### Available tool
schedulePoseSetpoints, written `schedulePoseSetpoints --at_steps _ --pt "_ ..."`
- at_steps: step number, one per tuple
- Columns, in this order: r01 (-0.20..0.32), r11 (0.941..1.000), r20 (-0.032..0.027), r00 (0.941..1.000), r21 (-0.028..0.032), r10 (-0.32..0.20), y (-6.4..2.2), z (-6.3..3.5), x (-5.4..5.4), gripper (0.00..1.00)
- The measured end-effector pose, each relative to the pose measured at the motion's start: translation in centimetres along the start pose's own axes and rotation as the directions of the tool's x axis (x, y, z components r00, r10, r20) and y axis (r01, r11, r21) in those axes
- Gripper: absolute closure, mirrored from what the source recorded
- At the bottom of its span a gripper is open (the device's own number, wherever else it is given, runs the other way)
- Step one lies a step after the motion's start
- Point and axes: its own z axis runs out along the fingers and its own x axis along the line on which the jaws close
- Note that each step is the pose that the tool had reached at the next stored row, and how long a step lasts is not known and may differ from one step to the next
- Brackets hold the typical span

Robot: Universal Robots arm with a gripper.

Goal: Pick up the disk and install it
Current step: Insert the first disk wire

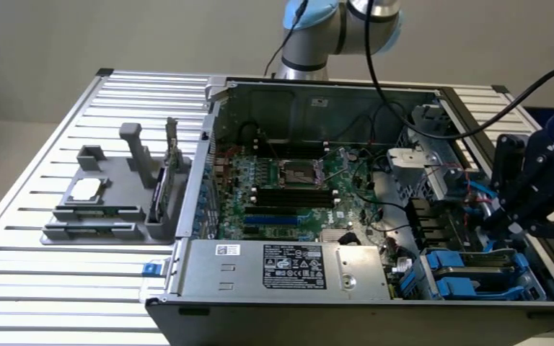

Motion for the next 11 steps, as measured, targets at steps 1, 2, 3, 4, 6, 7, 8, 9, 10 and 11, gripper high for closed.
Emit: schedulePoseSetpoints --at_steps 1,2,3,4,6,7,8,9,10,11 --pt "-0.005 1.0 0.0024 1.0 0.0004 0.005 0.0 0.0 -0.02 0.84" --pt "-0.01 0.9999 0.0047 0.9999 0.0009 0.01 0.0 0.01 -0.05 0.84" --pt "-0.016 0.9999 0.0066 0.9998 0.0012 0.016 0.0 0.01 -0.06 0.84" --pt "-0.024 0.9997 0.0081 0.9997 0.0016 0.024 0.0 0.02 -0.06 0.84" --pt "-0.038 0.9993 0.0123 0.9992 0.0023 0.038 -0.01 0.02 -0.08 0.84" --pt "-0.044 0.999 0.0154 0.9989 0.0027 0.044 0.0 0.01 -0.08 0.84" --pt "-0.051 0.9987 0.0188 0.9985 0.0031 0.051 0.0 0.01 -0.08 0.84" --pt "-0.058 0.9983 0.0223 0.9981 0.0036 0.058 -0.01 0.02 -0.09 0.84" --pt "-0.065 0.9979 0.0259 0.9976 0.0039 0.065 -0.01 0.01 -0.09 0.84" --pt "-0.071 0.9975 0.0292 0.9971 0.0043 0.071 -0.01 0.01 -0.1 0.84"
